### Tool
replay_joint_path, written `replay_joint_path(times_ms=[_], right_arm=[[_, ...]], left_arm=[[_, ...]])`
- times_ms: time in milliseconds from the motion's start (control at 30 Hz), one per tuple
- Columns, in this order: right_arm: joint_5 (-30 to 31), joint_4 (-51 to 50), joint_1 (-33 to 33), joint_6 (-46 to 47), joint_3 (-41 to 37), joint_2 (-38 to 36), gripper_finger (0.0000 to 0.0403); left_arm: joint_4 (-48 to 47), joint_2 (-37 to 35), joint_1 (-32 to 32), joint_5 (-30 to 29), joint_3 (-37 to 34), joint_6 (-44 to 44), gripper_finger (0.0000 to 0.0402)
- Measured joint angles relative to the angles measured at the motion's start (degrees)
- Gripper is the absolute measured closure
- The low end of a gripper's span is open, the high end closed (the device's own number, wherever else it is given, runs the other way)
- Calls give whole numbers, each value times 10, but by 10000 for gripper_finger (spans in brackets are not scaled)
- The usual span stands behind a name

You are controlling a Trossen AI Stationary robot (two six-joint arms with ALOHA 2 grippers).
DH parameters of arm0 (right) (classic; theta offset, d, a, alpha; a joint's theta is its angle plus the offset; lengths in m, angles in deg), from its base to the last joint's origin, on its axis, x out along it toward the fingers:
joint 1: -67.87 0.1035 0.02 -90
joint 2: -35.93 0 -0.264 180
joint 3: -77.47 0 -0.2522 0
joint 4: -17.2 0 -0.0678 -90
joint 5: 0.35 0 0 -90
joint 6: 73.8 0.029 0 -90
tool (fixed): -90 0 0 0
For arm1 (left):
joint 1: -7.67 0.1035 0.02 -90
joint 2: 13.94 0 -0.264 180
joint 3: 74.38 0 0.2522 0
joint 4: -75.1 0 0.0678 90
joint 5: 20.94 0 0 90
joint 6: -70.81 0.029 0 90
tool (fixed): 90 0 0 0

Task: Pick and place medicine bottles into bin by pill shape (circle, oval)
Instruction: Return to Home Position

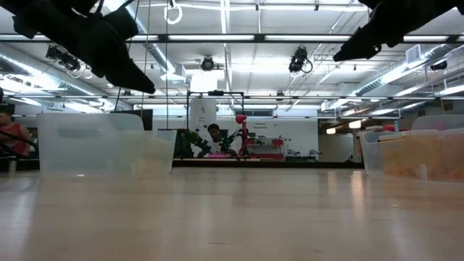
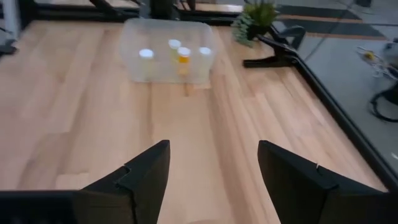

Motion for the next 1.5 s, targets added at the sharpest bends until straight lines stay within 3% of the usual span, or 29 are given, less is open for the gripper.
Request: replay_joint_path(times_ms=[267, 600, 833, 1033, 1333, 1500], right_arm=[[-56, 84, 0, -6, -27, -2, 173], [-135, 336, 0, 15, -170, -2, 194], [-158, 439, 0, 40, -240, -2, 210], [-170, 508, 0, 56, -302, -34, 224], [-178, 470, -11, 68, -339, -146, 258], [-193, 438, -40, 49, -339, -200, 278]], left_arm=[[6, -23, -10, 73, 0, -2, 218], [27, -22, -77, 67, 0, -18, 242], [33, -22, -110, 40, -3, -17, 257], [164, -23, -113, 40, -90, -31, 271], [138, -130, -105, 38, -110, 5, 297], [137, -200, -93, 35, -159, 1, 313]])
